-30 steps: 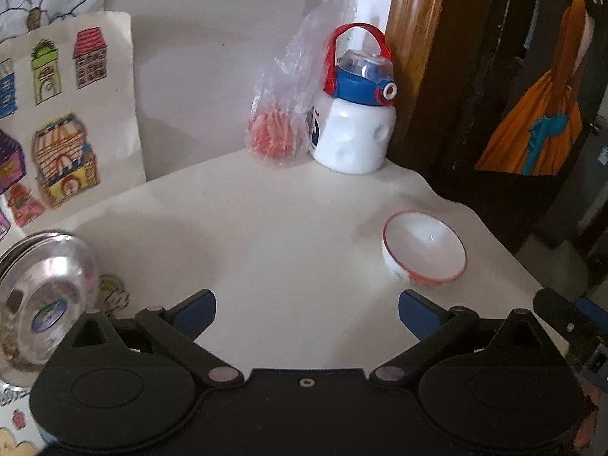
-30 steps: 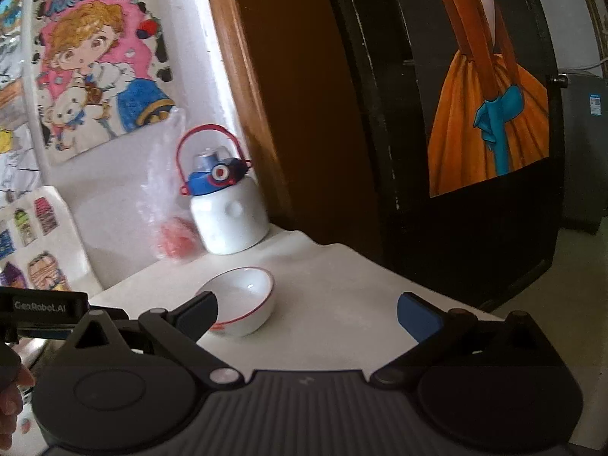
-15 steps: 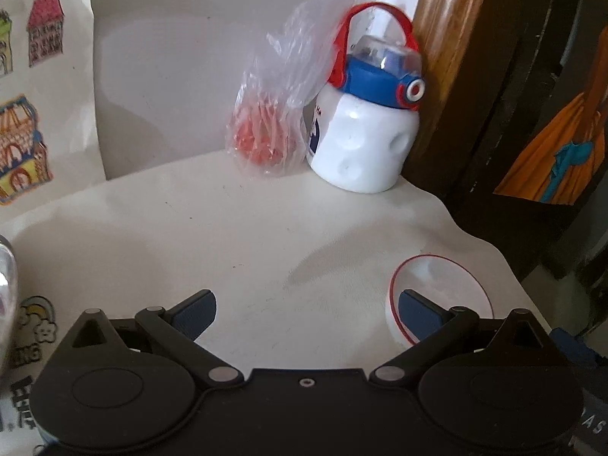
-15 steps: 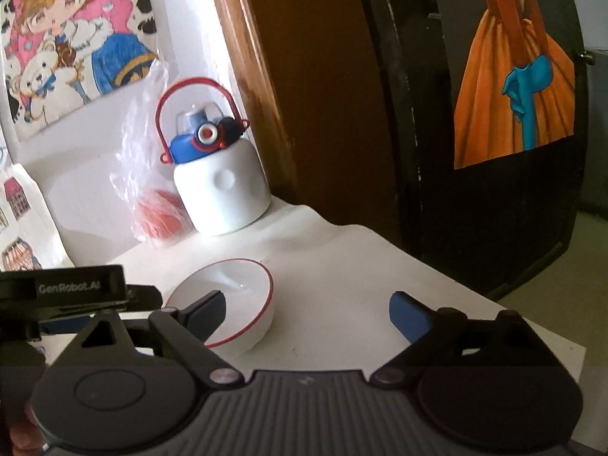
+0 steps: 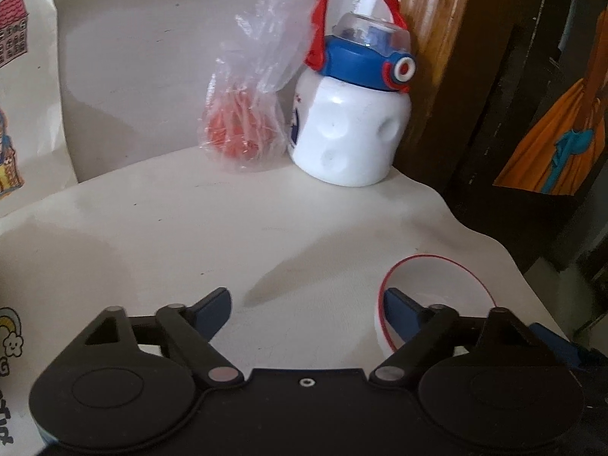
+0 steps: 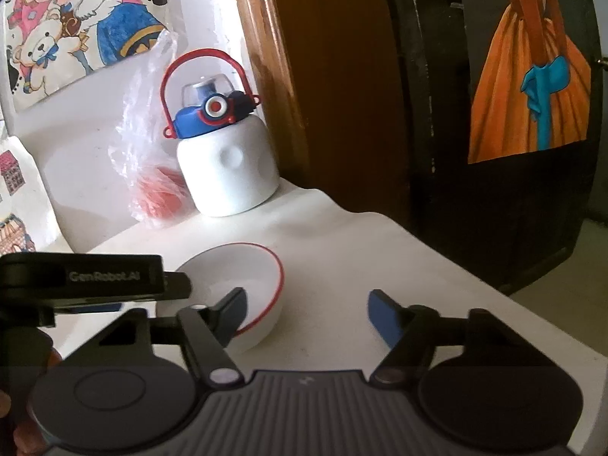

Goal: Organize plates and bowls
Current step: 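Move both grippers toward the small white red-rimmed bowl, then close the left gripper on the small bowl rim while the right gripper closes too, then lift the small bowl with both grippers and carry it to the nested bowls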

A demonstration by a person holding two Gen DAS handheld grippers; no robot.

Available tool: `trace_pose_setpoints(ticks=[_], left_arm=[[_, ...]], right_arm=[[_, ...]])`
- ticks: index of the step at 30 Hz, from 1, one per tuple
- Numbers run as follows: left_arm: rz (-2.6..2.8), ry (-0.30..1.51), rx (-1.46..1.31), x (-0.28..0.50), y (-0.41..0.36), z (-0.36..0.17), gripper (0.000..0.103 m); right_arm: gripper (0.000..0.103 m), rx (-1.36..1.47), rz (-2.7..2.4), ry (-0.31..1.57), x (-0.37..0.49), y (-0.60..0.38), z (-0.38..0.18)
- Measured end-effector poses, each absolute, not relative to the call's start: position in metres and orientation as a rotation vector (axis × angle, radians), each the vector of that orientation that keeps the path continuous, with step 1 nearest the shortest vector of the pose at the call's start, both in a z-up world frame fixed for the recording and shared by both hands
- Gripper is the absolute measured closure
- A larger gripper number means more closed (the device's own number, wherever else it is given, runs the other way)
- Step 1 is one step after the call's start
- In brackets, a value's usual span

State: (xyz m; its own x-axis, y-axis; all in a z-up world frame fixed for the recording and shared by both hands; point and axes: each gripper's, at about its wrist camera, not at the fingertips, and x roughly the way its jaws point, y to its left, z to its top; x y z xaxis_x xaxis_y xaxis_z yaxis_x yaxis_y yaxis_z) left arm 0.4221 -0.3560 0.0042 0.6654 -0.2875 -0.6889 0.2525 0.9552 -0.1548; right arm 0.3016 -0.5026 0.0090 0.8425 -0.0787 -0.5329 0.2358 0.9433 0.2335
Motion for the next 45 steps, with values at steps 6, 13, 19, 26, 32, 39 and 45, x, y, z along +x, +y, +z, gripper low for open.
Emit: trace_pose_setpoints(ticks=[6,13,19,26,32,39,45], left_arm=[[-0.368,0.785,-0.038,0.417,-0.364,0.007,0.048],[-0.431,0.828,-0.092,0.419,-0.363,0.007,0.076],[-0.471,0.857,-0.121,0.417,-0.365,0.007,0.096],[-0.47,0.868,-0.161,0.41,-0.358,0.012,0.099],[-0.457,0.889,-0.196,0.391,-0.345,0.018,0.099],[-0.471,0.837,-0.224,0.358,-0.313,0.048,0.099],[-0.457,0.785,-0.264,0.326,-0.265,0.079,0.098]], right_arm=[[0.059,0.364,-0.116,0.549,0.303,-0.502,0.009],[0.079,0.431,-0.076,0.544,0.302,-0.501,0.009],[0.085,0.452,-0.09,0.538,0.3,-0.501,0.009],[0.094,0.515,-0.112,0.547,0.288,-0.501,0.007],[0.094,0.535,-0.11,0.536,0.268,-0.49,0.018],[0.094,0.496,-0.082,0.497,0.241,-0.456,0.053],[0.094,0.462,-0.021,0.472,0.223,-0.41,0.083]])
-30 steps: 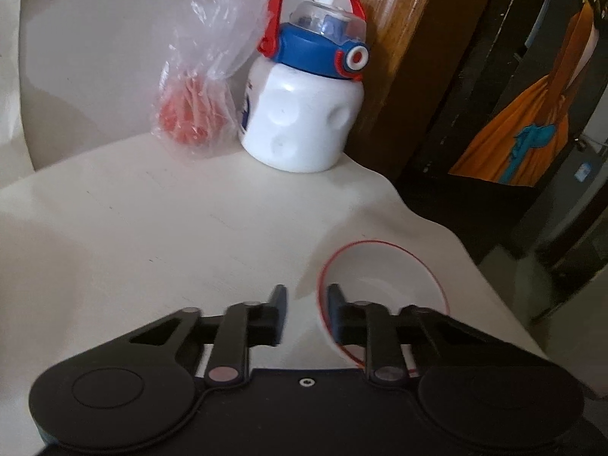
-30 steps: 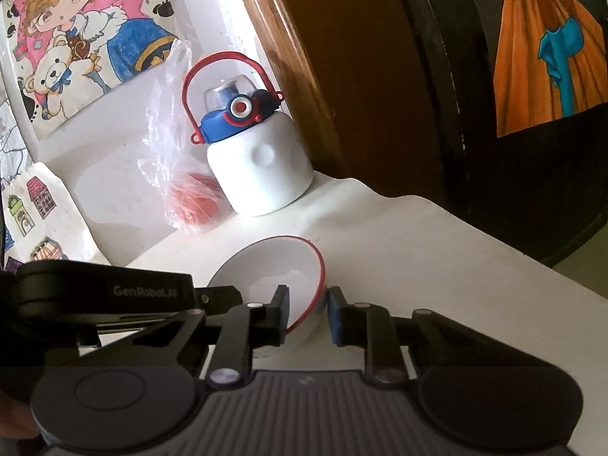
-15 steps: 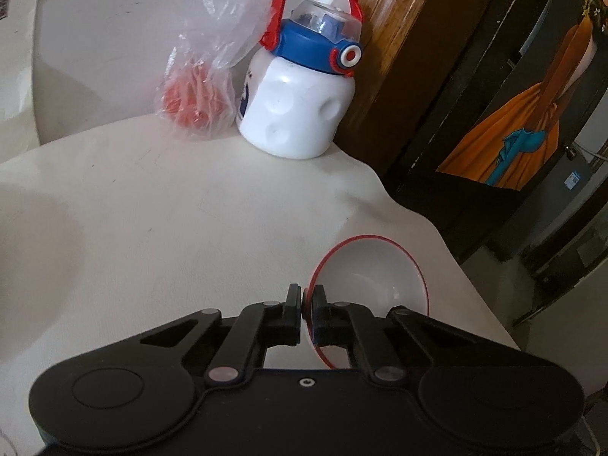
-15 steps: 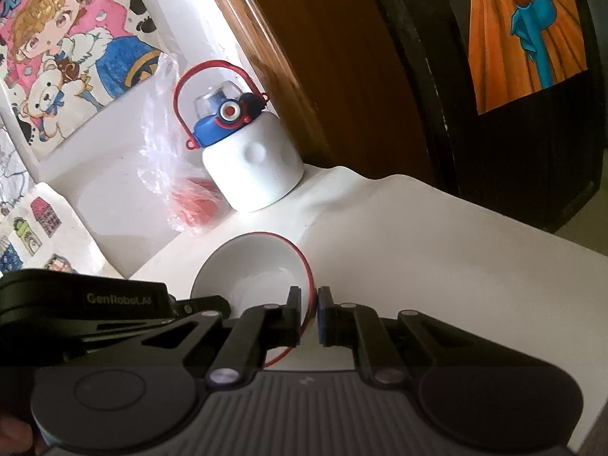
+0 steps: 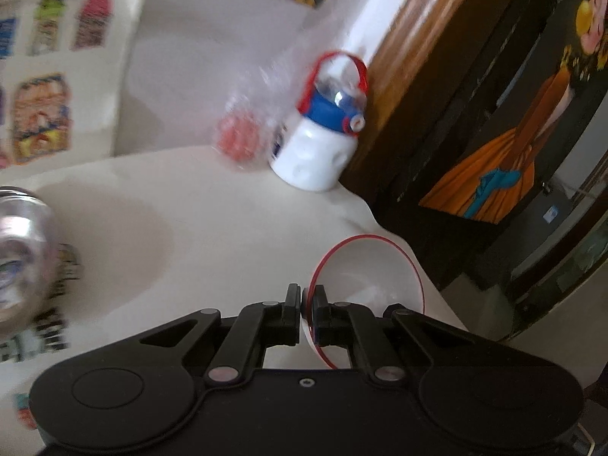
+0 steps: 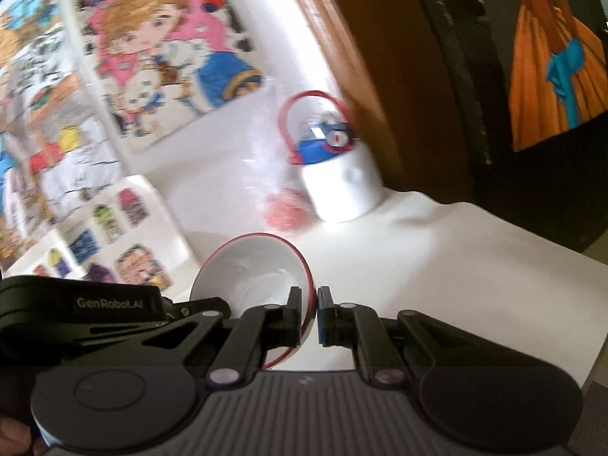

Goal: Organize plates and bowls
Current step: 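Lift the small bowl with both grippers and carry it to the nested bowls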

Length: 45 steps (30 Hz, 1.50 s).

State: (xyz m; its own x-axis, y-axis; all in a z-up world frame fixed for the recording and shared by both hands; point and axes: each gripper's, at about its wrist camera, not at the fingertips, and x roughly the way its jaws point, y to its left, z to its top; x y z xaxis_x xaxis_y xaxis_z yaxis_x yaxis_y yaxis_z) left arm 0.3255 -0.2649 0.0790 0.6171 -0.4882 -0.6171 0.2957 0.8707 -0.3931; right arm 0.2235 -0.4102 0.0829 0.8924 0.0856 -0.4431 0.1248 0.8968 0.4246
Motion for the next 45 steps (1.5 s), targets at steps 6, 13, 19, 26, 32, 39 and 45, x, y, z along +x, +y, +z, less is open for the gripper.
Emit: trace_pose_setpoints(ticks=[6,13,19,26,32,39,45], left_arm=[[-0.417,0.741,-0.301,0.295,-0.202,0.103,0.098],[-0.375,0.716,-0.33,0.261,-0.129,0.116,0.098],[-0.343,0.712,-0.351,0.234,-0.069,0.118,0.098],[-0.282,0.685,-0.36,0.207,-0.015,0.114,0.097],[-0.253,0.678,-0.366,0.191,0.008,0.11,0.097],[-0.246,0.7,-0.357,0.179,0.017,0.1,0.098],[-0.247,0.729,-0.349,0.175,0.02,0.088,0.098]], right_arm=[[0.094,0.427,0.051,0.462,0.21,-0.354,0.104],[0.094,0.392,0.124,0.469,0.186,-0.29,0.119],[0.093,0.354,0.189,0.492,0.17,-0.235,0.123],[0.093,0.316,0.258,0.523,0.161,-0.19,0.121],[0.093,0.308,0.287,0.542,0.152,-0.173,0.118],[0.093,0.311,0.299,0.573,0.143,-0.169,0.111],[0.092,0.293,0.305,0.596,0.137,-0.166,0.106]])
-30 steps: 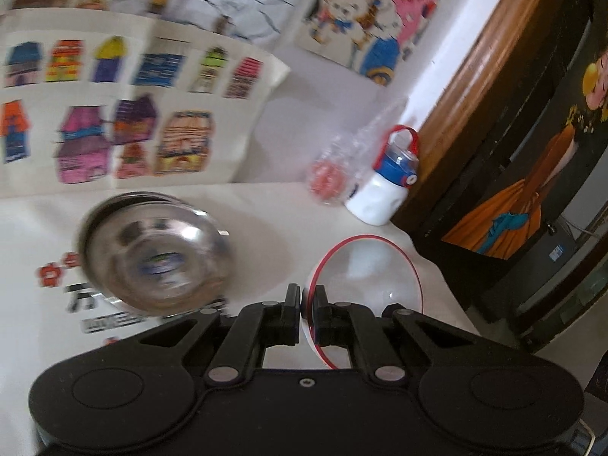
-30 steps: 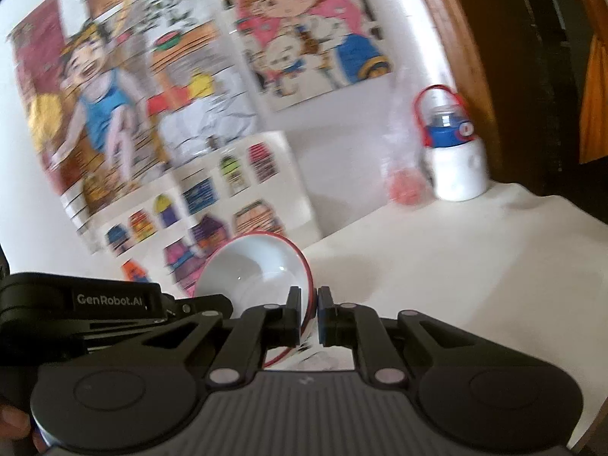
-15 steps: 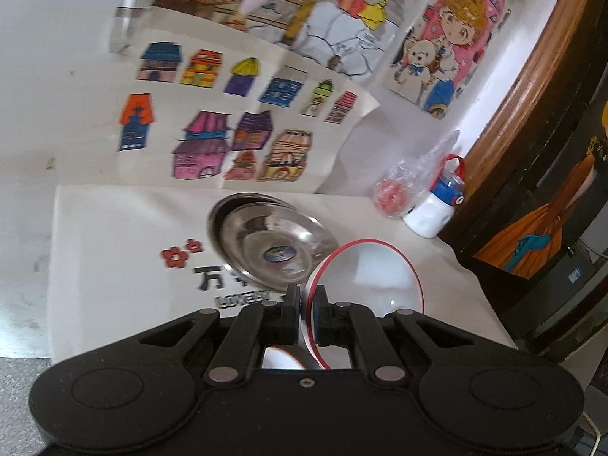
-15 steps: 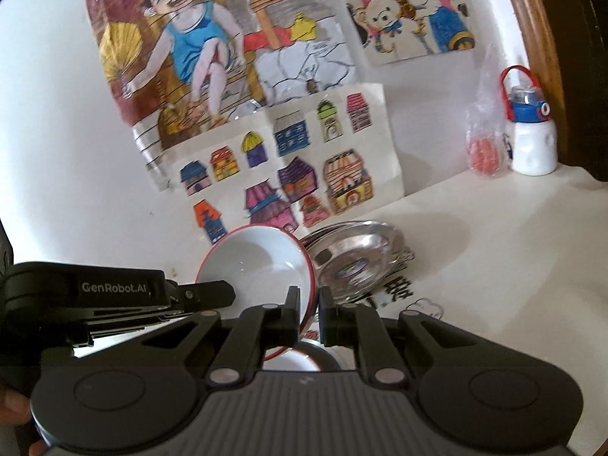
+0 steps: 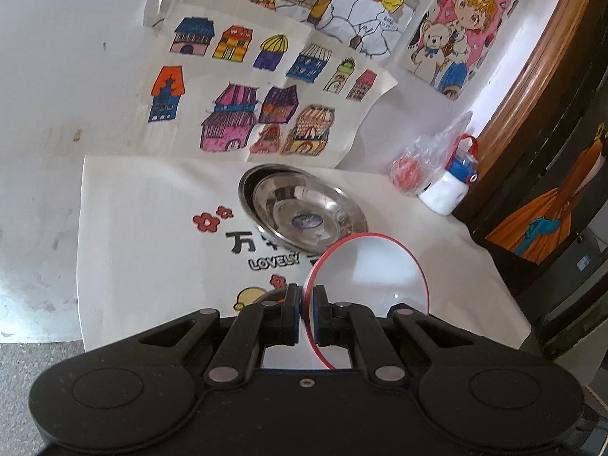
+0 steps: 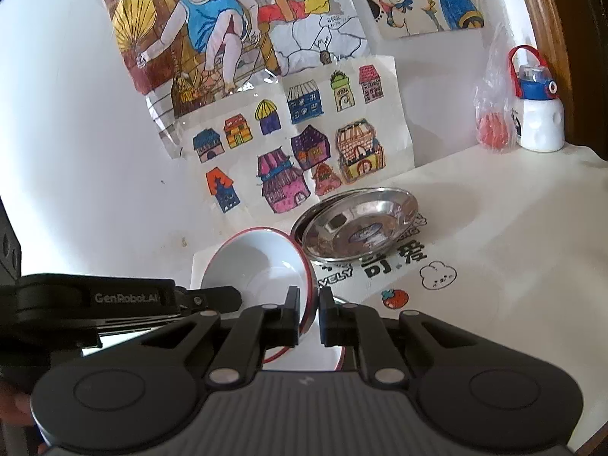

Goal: Organize plates and bowls
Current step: 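Lift the small bowl with both grippers and carry it to the nested bowls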

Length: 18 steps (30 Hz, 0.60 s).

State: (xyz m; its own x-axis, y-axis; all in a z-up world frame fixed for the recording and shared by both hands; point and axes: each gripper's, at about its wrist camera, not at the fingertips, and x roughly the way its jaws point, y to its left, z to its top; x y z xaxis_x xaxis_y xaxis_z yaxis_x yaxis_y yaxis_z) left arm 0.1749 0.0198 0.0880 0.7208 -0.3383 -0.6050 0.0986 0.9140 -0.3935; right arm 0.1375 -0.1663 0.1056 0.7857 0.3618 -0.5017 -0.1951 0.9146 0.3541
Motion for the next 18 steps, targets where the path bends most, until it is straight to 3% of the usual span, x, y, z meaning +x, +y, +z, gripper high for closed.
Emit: trace_pose_setpoints(ticks=[18], left_arm=[[-0.246,0.803,-0.272,0.181,0.014,0.066,0.098]], right_arm=[[0.092,0.248,0.32,0.723,0.148,-0.163,0.089]])
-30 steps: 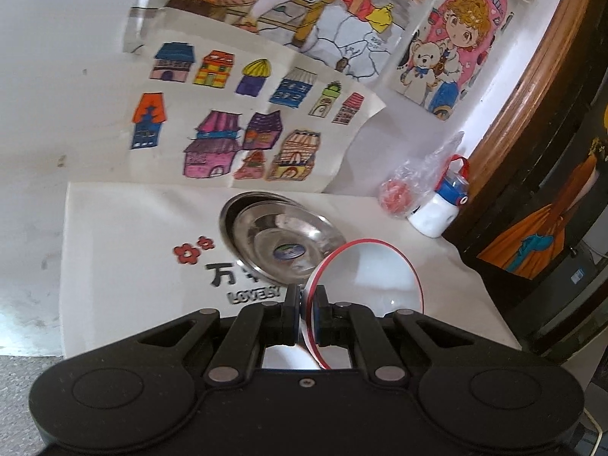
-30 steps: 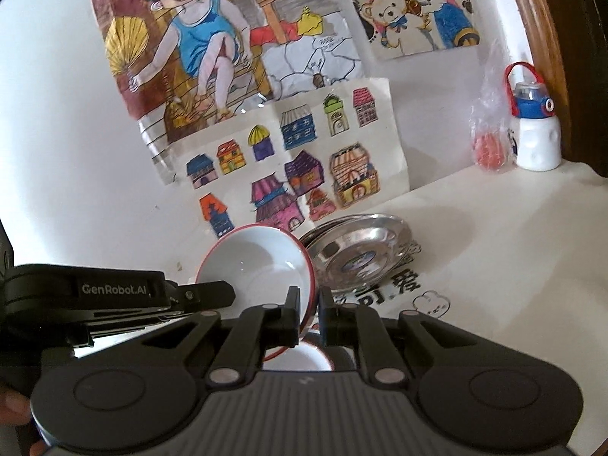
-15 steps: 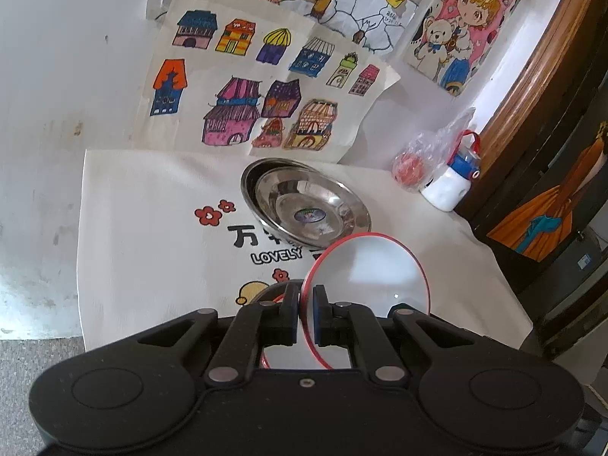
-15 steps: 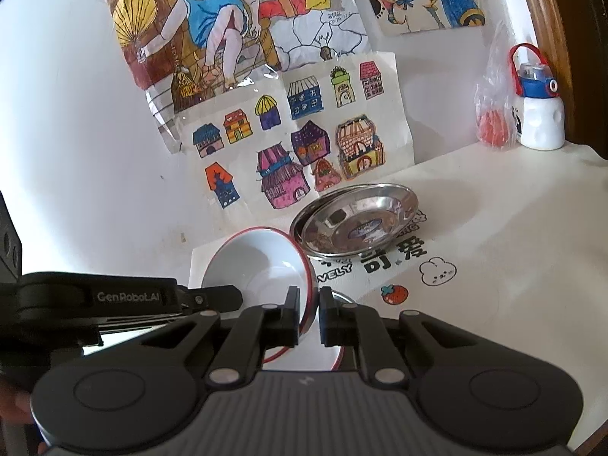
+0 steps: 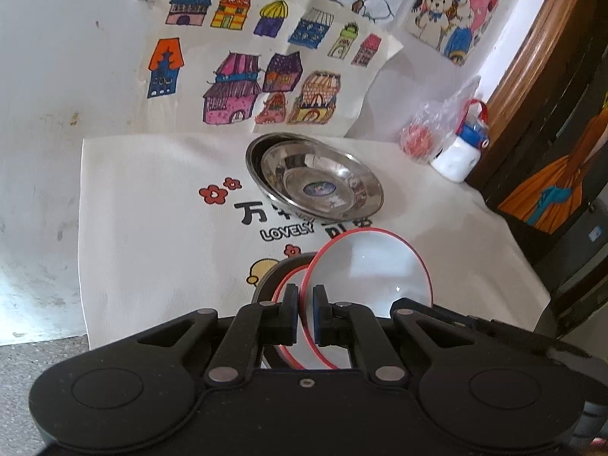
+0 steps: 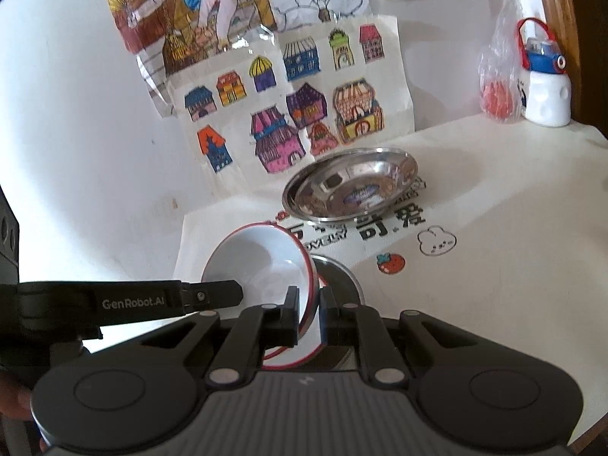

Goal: Organize plates and bowls
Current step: 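Lift the small bowl with both grippers and carry it to the nested bowls, then lower the small bowl into the white bowl and open both grippers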

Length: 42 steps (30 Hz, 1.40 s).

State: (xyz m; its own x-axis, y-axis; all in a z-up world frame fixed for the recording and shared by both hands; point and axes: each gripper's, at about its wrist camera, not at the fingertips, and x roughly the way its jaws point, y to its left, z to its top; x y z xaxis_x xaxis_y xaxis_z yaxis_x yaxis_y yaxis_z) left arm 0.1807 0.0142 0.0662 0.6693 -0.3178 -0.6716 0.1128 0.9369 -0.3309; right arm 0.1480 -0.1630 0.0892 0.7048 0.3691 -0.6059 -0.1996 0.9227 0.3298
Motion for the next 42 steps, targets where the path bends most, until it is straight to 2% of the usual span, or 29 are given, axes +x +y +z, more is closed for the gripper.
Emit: trace_pose_setpoints(ticks=[19,25,42], left_arm=[[-0.22,0.971,-0.117,0.204,-0.004,0.065,0.097],[-0.228,1.011,-0.099,0.213,-0.004,0.068,0.095],[-0.265,1.041,-0.078,0.217,0.006,0.072,0.09]], right_arm=[[0.091,0.073,0.366,0.993,0.192,-0.152,0.085],[0.09,-0.028,0.373,1.012,0.199,-0.139,0.087],[0.09,-0.057,0.437,1.009,0.203,-0.134,0.086]])
